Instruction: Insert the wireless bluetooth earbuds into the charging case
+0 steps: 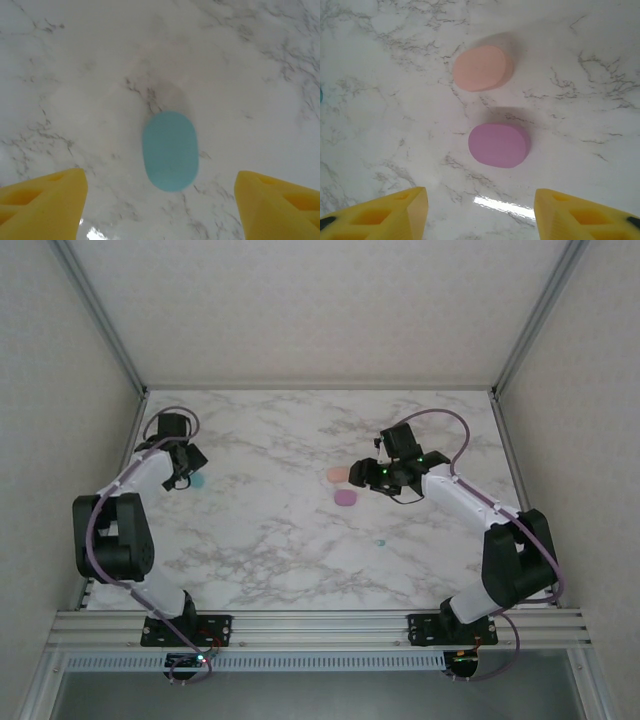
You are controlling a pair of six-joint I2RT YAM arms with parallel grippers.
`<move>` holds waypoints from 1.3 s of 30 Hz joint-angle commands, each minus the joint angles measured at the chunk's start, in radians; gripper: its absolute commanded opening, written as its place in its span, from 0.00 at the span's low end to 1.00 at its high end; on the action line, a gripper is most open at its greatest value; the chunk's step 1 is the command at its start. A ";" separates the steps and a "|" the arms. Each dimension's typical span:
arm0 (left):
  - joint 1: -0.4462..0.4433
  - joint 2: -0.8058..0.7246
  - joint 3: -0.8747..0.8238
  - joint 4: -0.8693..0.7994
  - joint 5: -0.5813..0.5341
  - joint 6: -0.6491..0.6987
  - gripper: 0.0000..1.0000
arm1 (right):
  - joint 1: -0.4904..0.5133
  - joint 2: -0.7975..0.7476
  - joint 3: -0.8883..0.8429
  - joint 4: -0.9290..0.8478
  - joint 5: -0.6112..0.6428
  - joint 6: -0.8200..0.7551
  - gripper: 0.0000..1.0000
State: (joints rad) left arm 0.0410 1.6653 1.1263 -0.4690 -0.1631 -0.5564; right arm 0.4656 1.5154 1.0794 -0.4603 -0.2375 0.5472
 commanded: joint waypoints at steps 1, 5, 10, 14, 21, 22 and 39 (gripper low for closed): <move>0.023 0.055 0.043 -0.010 0.023 -0.011 0.76 | 0.005 -0.012 0.034 -0.061 0.033 -0.048 0.59; 0.028 0.123 0.084 -0.011 0.080 -0.002 0.75 | 0.005 -0.004 0.053 -0.075 0.020 -0.048 0.59; 0.028 0.183 0.114 0.005 0.100 -0.010 0.72 | 0.005 -0.006 0.051 -0.068 0.014 -0.029 0.59; 0.028 0.240 0.152 -0.005 0.116 -0.009 0.69 | 0.005 -0.003 0.047 -0.067 0.013 -0.022 0.59; 0.029 0.286 0.174 0.002 0.097 -0.035 0.60 | 0.005 -0.001 0.040 -0.079 0.016 -0.024 0.59; 0.029 0.293 0.179 -0.002 0.100 -0.035 0.60 | 0.006 -0.001 0.040 -0.080 0.017 -0.025 0.59; 0.025 0.235 0.066 0.042 0.205 -0.056 0.60 | 0.006 0.025 0.025 -0.058 -0.008 -0.020 0.59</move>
State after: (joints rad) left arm 0.0673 1.9182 1.2163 -0.3935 -0.0040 -0.6098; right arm 0.4656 1.5227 1.1034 -0.5198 -0.2337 0.5236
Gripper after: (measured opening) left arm 0.595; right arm 0.592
